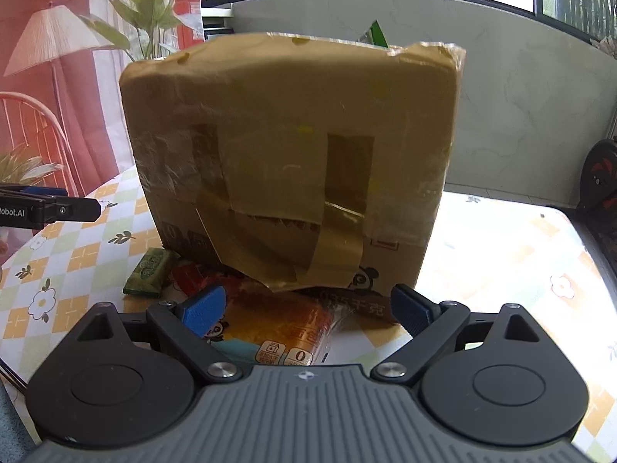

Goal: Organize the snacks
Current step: 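Move both tools back down to the remaining snacks, then grasp the blue-and-orange bread packet with the right tool, then grasp the red sausage packet with left tool while right tool holds bread packet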

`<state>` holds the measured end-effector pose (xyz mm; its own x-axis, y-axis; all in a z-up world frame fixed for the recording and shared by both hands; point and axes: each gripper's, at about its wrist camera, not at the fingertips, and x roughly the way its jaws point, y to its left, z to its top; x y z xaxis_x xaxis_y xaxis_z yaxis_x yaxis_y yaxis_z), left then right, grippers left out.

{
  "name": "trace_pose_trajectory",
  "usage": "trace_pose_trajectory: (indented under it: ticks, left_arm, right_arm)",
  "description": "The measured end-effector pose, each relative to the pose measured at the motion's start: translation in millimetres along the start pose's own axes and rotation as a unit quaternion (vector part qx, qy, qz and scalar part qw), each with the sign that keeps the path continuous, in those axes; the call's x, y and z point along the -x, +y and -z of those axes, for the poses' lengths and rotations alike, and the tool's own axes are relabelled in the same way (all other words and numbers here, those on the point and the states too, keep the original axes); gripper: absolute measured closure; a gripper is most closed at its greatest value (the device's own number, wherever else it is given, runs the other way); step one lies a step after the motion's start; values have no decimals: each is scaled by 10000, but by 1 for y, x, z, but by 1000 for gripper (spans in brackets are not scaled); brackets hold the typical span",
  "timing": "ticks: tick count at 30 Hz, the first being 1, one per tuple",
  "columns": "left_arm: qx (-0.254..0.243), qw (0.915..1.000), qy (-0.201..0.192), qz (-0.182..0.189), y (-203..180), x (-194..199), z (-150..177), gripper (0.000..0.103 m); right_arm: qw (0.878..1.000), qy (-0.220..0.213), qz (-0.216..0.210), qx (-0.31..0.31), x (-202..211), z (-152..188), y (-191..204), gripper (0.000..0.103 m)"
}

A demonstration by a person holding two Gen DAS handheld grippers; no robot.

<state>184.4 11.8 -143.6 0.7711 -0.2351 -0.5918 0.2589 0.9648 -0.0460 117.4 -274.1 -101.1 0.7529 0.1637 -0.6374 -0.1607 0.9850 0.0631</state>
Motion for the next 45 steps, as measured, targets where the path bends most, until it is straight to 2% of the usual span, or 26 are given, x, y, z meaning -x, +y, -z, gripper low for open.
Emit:
trace_pose_trajectory:
  ticks: [7, 9, 11, 17, 19, 23, 25, 29, 32, 34, 36, 40, 42, 45]
  left_arm:
    - [46, 9999, 152, 0, 2, -6, 10, 8]
    - [60, 9998, 180, -3, 3, -7, 12, 8]
    - [69, 9998, 199, -7, 4, -8, 14, 8]
    - [73, 9996, 273, -38, 6, -11, 17, 8]
    - [73, 9996, 285, -59, 6, -11, 18, 8]
    - [68, 9994, 348, -54, 6, -12, 22, 9]
    - [40, 9993, 368, -23, 5, -12, 23, 12]
    - [1, 9991, 420, 107, 0, -15, 27, 16]
    - [-55, 9984, 511, 234, -7, -20, 30, 19]
    - [-110, 9977, 548, 371, -13, -23, 31, 27]
    - [-148, 9971, 570, 479, -21, -27, 29, 30]
    - [62, 9960, 676, 573, -37, -46, 21, 31]
    - [181, 9955, 777, 508, -47, -59, 18, 31]
    - [300, 9953, 911, 128, -58, -79, 15, 31]
  right_arm:
    - [9985, 346, -102, -415, -29, 5, 8, 8]
    - [9974, 357, -38, -622, -37, 5, 10, 2]
    - [9959, 369, 15, -822, -44, 5, 12, 0]
    - [9939, 833, 244, -678, -70, 9, 23, 0]
    - [9949, 813, 173, -579, -70, 14, 26, 2]
    - [9969, 614, -5, -492, -57, 24, 23, 19]
    - [9981, 500, -160, -307, -48, 29, 21, 24]
    - [9992, 291, -255, 81, -29, 47, 19, 25]
    - [9998, 95, -138, 78, -17, 56, 16, 25]
    - [10000, -45, -47, 38, -13, 60, 14, 25]
    - [9999, -146, 45, 25, -10, 63, 11, 25]
    - [9995, -290, 112, -51, -15, 65, 7, 25]
    - [9993, -338, 111, -95, -15, 66, 5, 25]
    - [9992, -379, 56, -143, -15, 67, 3, 25]
